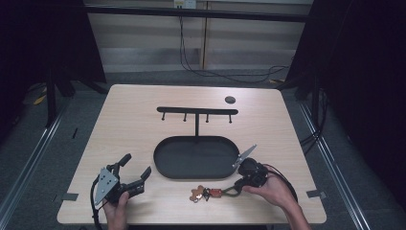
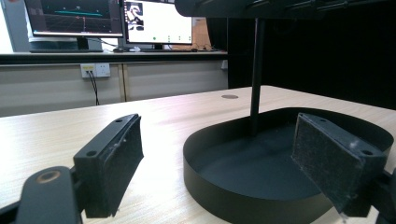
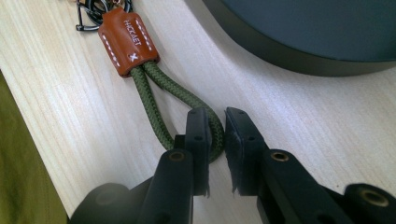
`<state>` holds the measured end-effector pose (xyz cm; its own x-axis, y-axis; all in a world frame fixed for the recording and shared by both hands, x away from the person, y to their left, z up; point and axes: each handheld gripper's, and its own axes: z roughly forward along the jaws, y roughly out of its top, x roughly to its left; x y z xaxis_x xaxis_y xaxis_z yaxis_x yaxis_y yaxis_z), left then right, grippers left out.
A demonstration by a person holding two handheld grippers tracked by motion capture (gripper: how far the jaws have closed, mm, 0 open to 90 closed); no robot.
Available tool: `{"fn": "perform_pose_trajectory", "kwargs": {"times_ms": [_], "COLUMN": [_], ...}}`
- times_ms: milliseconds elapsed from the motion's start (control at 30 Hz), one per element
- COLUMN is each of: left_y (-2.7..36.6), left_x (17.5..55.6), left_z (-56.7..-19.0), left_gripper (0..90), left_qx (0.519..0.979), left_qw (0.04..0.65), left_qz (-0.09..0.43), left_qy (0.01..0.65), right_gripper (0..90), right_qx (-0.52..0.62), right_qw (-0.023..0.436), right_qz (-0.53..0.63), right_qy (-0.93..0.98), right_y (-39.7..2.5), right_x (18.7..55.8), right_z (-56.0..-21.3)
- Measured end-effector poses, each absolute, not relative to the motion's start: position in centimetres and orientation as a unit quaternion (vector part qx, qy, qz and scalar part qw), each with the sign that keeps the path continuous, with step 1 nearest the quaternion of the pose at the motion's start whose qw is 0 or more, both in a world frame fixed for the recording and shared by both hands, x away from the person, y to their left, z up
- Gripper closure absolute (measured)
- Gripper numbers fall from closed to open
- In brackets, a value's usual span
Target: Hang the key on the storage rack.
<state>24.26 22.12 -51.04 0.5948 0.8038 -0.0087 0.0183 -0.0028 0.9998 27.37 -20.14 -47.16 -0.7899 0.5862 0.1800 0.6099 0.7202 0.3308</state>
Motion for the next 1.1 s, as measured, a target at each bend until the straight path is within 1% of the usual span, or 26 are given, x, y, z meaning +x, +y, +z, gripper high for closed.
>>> {"fn": "perform_pose_trajectory", "kwargs": {"times_ms": [300, 633, 933, 1100], "left_y": [22.1, 22.1, 22.1, 22.1], "left_x": [24.3, 24.3, 24.3, 24.3], "left_z": [-51.0, -51.0, -51.0, -51.0], "left_gripper": [15.9, 15.9, 16.0, 16.0], "left_qx": [0.635, 0.635, 0.635, 0.635], "left_qw": [0.628, 0.628, 0.628, 0.628], "left_qz": [0.313, 0.313, 0.313, 0.313], "left_qy": [0.323, 0.323, 0.323, 0.323], "right_gripper": [78.6, 84.6, 85.6, 85.9], "right_qx": [-0.301, -0.307, -0.314, -0.347], "right_qw": [0.023, 0.024, 0.043, 0.060], "right_qz": [-0.174, -0.156, -0.134, -0.121], "right_qy": [-0.937, -0.939, -0.939, -0.928], "right_y": [-19.7, -19.4, -19.0, -19.1], "right_x": [27.2, 27.4, 28.1, 28.7], "right_z": [-47.0, -46.9, -46.7, -46.4]}}
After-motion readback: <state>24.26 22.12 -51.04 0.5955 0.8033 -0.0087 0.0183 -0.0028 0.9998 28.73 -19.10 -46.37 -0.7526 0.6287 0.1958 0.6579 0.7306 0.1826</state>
